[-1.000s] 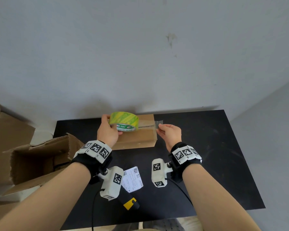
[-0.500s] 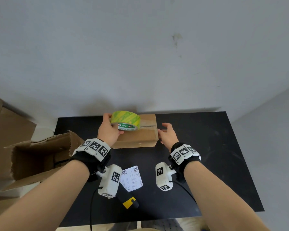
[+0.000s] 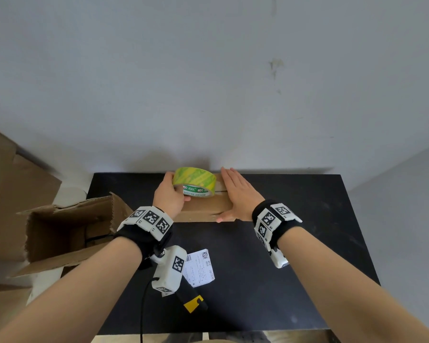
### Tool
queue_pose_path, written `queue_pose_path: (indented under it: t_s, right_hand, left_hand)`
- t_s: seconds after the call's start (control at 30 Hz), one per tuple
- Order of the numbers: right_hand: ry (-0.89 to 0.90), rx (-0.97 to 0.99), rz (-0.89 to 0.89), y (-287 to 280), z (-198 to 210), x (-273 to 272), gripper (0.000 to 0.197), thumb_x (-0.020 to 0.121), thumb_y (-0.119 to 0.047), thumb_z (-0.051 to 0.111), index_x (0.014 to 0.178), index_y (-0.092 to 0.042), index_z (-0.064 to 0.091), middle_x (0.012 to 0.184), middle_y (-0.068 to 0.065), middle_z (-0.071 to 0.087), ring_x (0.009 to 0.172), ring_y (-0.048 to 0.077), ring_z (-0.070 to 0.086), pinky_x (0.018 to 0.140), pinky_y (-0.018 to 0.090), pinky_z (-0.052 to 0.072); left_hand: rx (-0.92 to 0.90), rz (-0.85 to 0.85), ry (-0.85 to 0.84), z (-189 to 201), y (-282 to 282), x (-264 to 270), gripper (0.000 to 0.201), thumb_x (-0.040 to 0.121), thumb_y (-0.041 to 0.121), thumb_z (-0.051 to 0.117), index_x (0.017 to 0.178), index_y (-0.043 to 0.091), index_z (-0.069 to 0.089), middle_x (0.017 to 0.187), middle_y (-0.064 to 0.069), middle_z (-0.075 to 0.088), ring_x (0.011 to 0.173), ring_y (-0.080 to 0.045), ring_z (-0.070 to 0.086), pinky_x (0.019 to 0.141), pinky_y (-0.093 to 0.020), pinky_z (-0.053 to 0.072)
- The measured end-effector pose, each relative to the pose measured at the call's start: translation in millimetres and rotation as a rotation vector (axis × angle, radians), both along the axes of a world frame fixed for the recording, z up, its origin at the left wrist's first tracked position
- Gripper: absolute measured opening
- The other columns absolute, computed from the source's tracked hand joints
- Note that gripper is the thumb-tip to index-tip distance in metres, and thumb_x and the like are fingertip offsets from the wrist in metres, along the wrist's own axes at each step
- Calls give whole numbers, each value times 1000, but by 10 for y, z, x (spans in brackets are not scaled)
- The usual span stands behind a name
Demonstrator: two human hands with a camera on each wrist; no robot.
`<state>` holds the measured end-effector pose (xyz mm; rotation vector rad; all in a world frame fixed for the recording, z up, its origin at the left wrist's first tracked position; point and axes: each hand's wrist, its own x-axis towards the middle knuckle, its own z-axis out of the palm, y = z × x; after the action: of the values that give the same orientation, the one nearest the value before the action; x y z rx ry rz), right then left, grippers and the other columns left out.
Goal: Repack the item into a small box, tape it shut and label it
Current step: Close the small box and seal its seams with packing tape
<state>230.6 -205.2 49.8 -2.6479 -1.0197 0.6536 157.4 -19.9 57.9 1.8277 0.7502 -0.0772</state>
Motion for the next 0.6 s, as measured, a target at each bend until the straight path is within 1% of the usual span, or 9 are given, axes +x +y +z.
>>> queue_pose_path:
  t_s: [0.07, 0.13, 0.2, 0.27, 0.3, 0.33, 0.4, 0.5, 0.6]
  right_hand:
    - [-6, -13, 12, 11, 8, 8, 128, 66, -53, 77, 148, -4, -8, 158, 10, 0, 146, 23, -2, 119, 33, 3]
    - [3, -12, 19, 9, 7, 15, 127, 67, -53, 76, 148, -3, -8, 158, 11, 1, 146, 24, -1, 118, 34, 4]
    - [18, -4, 19, 1, -2, 28, 126, 67, -52, 75, 148, -3, -9, 158, 12, 0, 146, 25, -2, 119, 35, 4]
    - [31, 1, 19, -6, -1, 29, 126, 68, -52, 75, 148, -3, -9, 158, 12, -1, 146, 25, -2, 120, 36, 4]
    - [32, 3, 18, -7, 0, 26, 126, 68, -51, 75, 148, -3, -10, 158, 12, -1, 146, 25, -2, 120, 36, 4]
    - [31, 5, 20, -5, 0, 24, 126, 69, -51, 75, 148, -3, -10, 158, 12, -1, 146, 25, -2, 120, 36, 4]
    - [23, 3, 23, -2, 4, 22, 125, 69, -51, 75, 148, -3, -9, 158, 12, -1, 146, 25, -2, 120, 36, 5]
    - [17, 5, 21, -5, 8, 12, 124, 70, -51, 74, 148, -3, -9, 158, 11, -1, 146, 25, -2, 120, 36, 5]
    - [7, 0, 21, -58, 13, 14, 123, 71, -52, 73, 148, -4, -10, 158, 11, -2, 146, 25, -3, 120, 36, 5]
  left_hand:
    - [35, -8, 13, 27, 4, 10, 22, 93, 3, 43, 108, 19, 49, 103, -12, 66, 83, -31, 69, 86, -46, 54]
    - [125, -39, 39, 104, -3, 16, 21, 94, 7, 42, 113, 12, 51, 105, -13, 65, 80, -33, 69, 81, -43, 55]
    - [343, -104, 76, 160, 20, 16, 23, 94, 13, 45, 114, 8, 54, 107, -16, 61, 92, -36, 63, 80, -39, 50]
    - [550, -177, 107, 211, 43, -4, 28, 92, 19, 50, 118, 9, 54, 114, -18, 53, 108, -37, 50, 85, -41, 43]
    - [607, -200, 126, 232, 44, -16, 31, 91, 21, 51, 121, 12, 52, 118, -18, 49, 112, -37, 44, 87, -42, 41]
    - [621, -206, 153, 243, 43, -24, 33, 91, 24, 51, 123, 15, 50, 122, -17, 45, 114, -38, 41, 89, -43, 41]
    - [556, -185, 201, 266, 29, -24, 35, 93, 28, 49, 126, 19, 46, 126, -17, 44, 113, -40, 45, 88, -42, 41]
    - [484, -180, 237, 275, 2, -14, 33, 95, 33, 46, 125, 20, 48, 119, -15, 58, 110, -39, 53, 87, -39, 41]
    - [469, -211, 223, 290, -46, -16, 29, 97, 31, 44, 122, 17, 51, 116, -13, 62, 111, -39, 54, 88, -39, 41]
